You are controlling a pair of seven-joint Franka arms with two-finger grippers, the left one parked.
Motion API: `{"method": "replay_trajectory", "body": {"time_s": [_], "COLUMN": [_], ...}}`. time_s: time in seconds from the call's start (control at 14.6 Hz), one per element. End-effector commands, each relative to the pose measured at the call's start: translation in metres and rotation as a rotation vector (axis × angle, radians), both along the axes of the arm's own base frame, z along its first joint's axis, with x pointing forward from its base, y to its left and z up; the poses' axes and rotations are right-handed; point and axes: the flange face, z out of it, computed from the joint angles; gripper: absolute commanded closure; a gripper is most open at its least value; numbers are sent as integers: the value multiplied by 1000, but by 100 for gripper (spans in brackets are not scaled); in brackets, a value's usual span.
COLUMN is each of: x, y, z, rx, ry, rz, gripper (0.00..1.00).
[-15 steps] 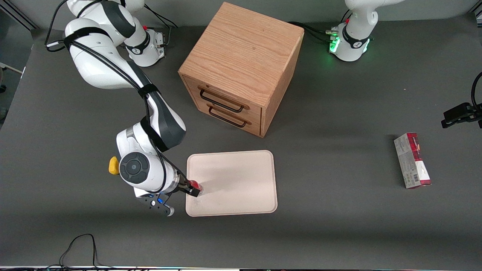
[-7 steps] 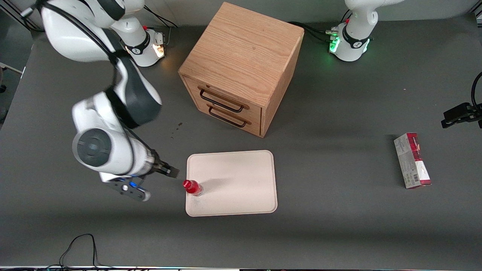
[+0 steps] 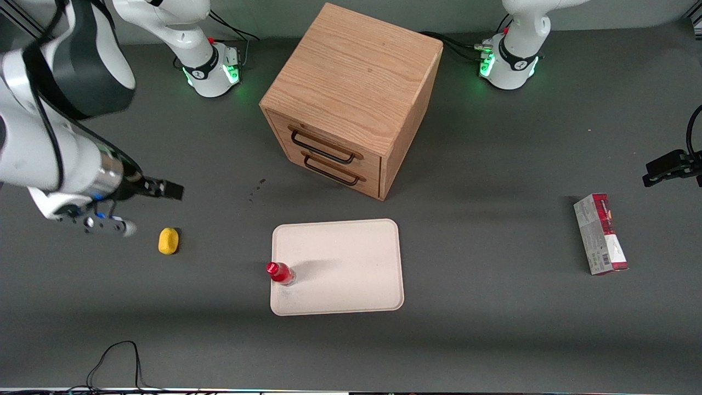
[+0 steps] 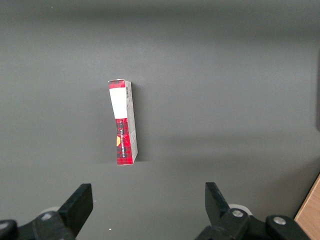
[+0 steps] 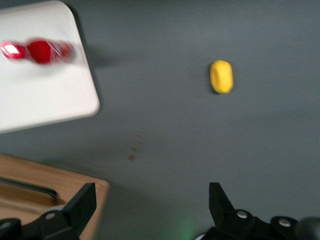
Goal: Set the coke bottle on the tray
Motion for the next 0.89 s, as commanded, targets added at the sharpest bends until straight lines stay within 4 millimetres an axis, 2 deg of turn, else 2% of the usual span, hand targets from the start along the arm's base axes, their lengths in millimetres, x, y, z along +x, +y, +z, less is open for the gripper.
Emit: {"method": "replay_trajectory", "body": {"time_s": [0.0,0.14,0.34,0.55,0.82], "x": [-59,-82,-91,-86,-75], "y": [-53,-79,-94,-81,-83], "z": [15,31,48,60,76], "rx": [50,65,78,77,73], "ry": [-14,-38,-65,-85,-122], "rz": [115,138,136,177,171], "gripper": [0,0,0,0,0]}}
